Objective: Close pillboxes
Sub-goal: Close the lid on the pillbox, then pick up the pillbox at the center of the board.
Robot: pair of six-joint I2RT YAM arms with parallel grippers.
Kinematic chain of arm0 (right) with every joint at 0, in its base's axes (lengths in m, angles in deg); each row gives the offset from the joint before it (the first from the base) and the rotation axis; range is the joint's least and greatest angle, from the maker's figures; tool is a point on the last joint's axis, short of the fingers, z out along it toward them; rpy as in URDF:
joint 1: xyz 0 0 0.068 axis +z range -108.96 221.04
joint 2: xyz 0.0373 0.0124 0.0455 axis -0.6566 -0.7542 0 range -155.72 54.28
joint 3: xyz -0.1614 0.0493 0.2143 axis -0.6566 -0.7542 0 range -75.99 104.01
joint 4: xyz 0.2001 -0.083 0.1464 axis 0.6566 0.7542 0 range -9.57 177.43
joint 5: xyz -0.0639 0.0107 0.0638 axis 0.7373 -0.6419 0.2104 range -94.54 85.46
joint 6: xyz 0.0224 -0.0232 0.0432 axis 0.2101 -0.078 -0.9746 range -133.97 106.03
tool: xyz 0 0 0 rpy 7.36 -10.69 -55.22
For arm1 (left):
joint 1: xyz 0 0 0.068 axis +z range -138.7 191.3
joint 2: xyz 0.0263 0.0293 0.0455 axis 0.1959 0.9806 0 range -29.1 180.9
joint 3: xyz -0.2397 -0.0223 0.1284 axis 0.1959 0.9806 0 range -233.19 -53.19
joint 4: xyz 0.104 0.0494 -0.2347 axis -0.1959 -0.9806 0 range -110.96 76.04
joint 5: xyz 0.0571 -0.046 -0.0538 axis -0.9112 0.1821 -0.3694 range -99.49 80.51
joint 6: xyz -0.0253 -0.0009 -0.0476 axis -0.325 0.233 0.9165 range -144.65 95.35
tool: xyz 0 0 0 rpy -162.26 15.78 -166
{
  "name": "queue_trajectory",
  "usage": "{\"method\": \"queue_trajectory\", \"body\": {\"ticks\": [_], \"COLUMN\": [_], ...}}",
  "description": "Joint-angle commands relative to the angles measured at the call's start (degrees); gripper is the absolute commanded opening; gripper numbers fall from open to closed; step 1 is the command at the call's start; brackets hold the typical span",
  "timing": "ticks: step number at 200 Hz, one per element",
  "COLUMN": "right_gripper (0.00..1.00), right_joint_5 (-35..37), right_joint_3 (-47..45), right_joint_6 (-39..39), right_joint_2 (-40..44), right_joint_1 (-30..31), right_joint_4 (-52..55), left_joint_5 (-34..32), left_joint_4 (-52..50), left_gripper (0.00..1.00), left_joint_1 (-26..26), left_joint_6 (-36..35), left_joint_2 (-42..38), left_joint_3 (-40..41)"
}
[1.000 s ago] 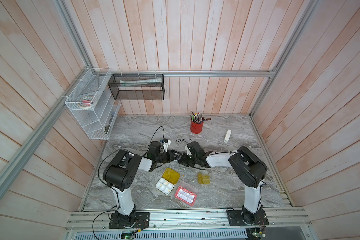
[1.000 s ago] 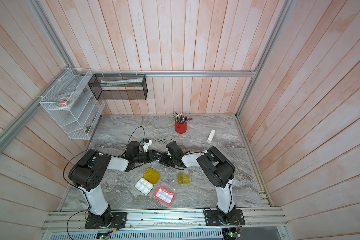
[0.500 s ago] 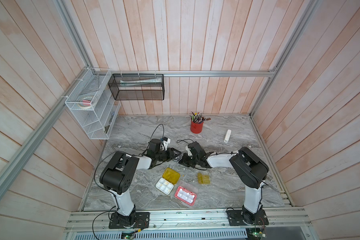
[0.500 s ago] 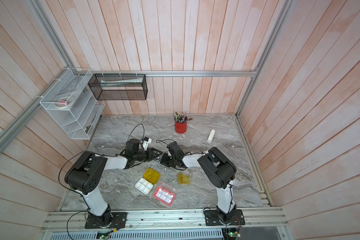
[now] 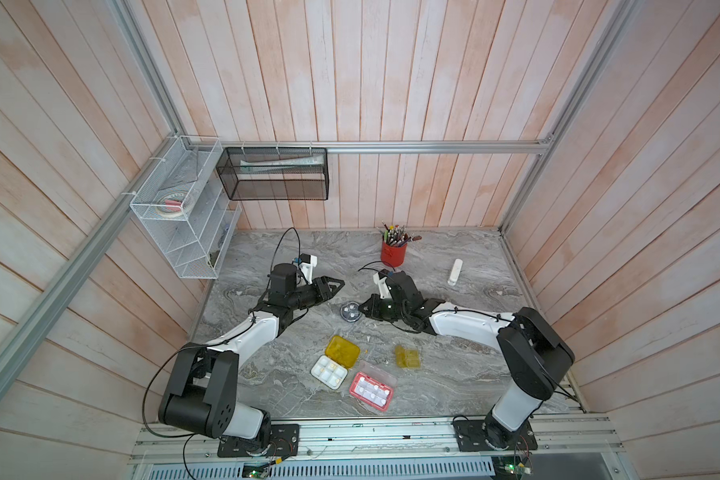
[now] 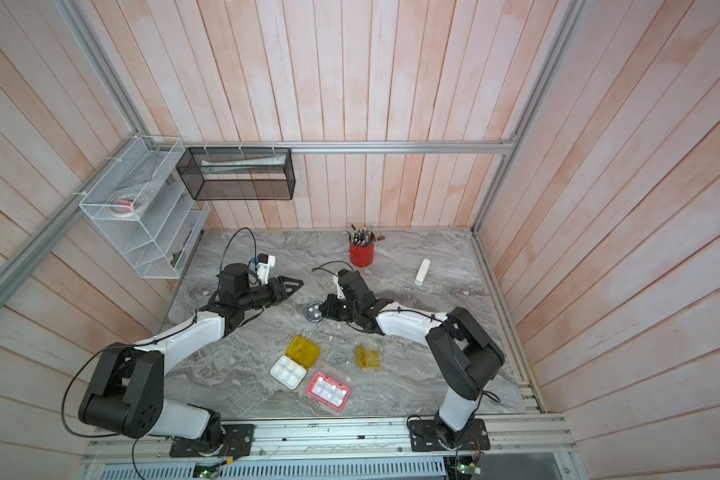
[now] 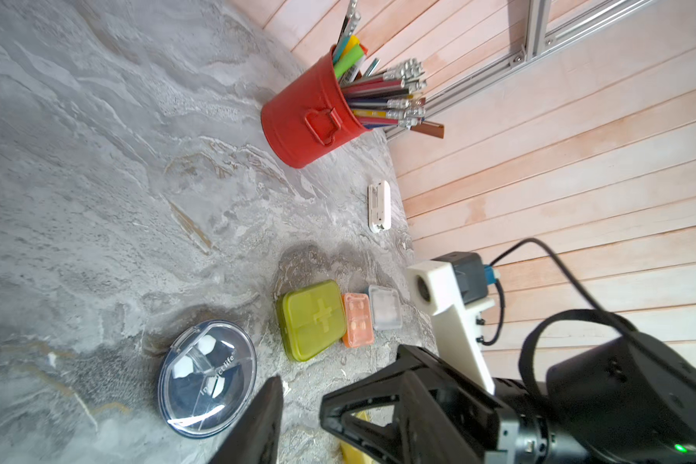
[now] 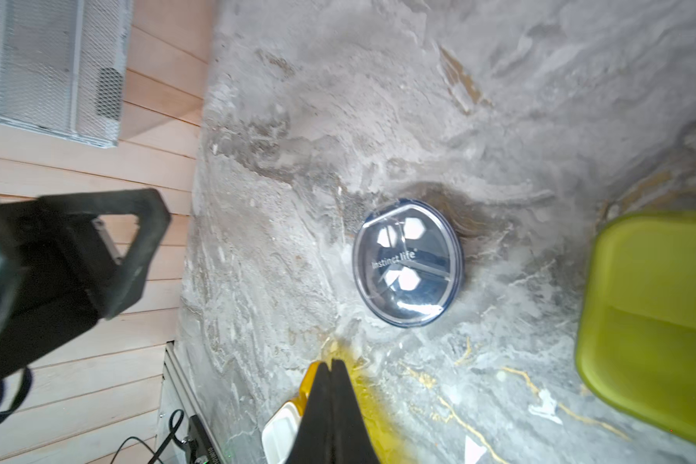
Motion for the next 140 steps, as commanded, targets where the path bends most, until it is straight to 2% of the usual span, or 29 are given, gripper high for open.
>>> {"method": "queue_trajectory", "body": {"ticks": [1,40,97,140], "right_gripper": [0.02,0.05,0.12,0.18], "right_joint_5": [4.1,6.4,7.0,5.8], "right_joint_3": [0.4,-2.2,-11.4,-19.5], "right_joint_6": [5.4,7.5,6.2,3.8], "right_joint_2": [5.2,13.5,24.3,32.0], "right_joint_1": [-0.6,-2.0,-6.4,-8.5], "right_joint_4": [4.5,9.3,16.4,19.8], "left_joint_5": [-0.9,-1.5,1.9,1.2], "left_joint_4": [-8.3,-16.3,-26.5,-30.3], "left_gripper": [0.50,0.51,0.52,0.53], "left_joint_1": [0.0,0.0,-0.5,-4.0], "left_joint_6": [-3.2,-4.8,-6.7,-8.1], "left_joint_2": [-3.6,-10.5,-15.2,-18.6], "left_joint_3": [0.5,0.0,0.8,3.6]}}
